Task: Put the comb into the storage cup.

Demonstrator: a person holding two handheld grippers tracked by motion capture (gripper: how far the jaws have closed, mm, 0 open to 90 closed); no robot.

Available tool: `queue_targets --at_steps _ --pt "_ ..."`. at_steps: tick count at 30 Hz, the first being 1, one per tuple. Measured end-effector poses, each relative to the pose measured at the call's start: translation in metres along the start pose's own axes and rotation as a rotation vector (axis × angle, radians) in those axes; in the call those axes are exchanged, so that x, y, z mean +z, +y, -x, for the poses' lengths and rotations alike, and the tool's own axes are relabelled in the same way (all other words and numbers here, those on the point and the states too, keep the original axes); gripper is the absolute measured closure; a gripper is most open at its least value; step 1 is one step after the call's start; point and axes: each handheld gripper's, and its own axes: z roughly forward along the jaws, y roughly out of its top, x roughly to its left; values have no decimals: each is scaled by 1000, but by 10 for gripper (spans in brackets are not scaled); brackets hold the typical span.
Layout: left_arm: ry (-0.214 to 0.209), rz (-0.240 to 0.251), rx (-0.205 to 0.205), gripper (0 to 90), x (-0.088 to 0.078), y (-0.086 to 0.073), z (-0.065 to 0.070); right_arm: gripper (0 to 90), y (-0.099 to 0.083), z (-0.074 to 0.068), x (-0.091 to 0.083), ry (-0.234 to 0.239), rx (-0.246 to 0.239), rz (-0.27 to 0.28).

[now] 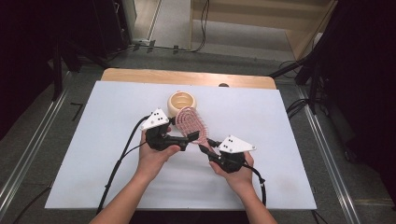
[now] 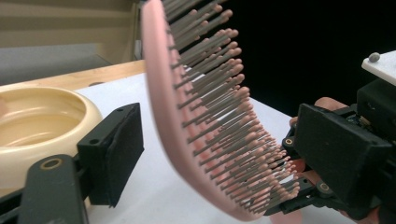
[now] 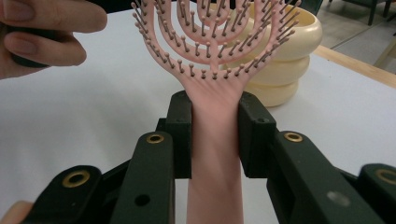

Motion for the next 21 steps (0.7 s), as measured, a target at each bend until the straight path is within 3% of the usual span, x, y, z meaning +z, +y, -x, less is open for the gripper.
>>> queue_targets --at_steps 9,21 --pt "7 30 -9 298 0 1 2 676 0 -2 0 -6 -8 10" --pt "-5 57 -39 374 -5 4 0 676 -1 -2 0 -12 -9 6"
